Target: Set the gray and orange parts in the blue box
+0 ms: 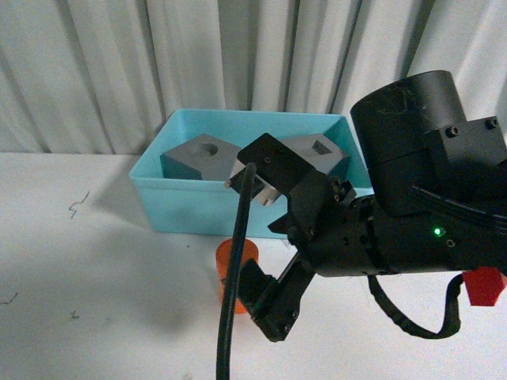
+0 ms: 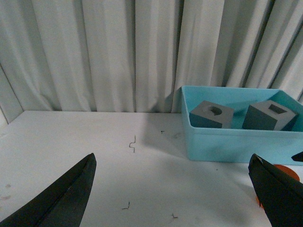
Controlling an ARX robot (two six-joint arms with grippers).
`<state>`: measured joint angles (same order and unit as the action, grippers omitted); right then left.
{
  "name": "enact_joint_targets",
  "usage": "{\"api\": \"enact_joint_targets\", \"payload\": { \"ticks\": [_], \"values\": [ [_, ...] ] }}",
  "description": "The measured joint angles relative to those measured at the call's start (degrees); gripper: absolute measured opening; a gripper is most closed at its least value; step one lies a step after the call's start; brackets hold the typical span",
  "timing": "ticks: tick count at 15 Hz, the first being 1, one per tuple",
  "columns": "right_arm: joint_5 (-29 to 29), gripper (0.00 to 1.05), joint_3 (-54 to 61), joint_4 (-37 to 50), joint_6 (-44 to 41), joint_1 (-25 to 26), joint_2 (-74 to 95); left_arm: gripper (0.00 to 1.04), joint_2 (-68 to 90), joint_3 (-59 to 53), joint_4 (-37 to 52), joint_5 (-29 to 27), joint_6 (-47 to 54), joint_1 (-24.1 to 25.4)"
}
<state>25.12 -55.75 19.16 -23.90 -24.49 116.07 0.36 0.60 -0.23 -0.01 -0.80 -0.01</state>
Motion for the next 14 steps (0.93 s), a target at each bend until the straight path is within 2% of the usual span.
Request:
{"api": "enact_joint_targets", "payload": {
  "ticks": [4,14],
  "values": [
    [-0.7,0.98,-2.7,0.4,0.0,-1.8,3.5,0.98,0.0,0.0,0.0,0.0,0.0,0.0],
    [-2.4,0.98,-5.6,1.2,0.0,-2.2,7.1,0.98,0.0,0.0,0.0,0.0,0.0,0.0]
  ]
}}
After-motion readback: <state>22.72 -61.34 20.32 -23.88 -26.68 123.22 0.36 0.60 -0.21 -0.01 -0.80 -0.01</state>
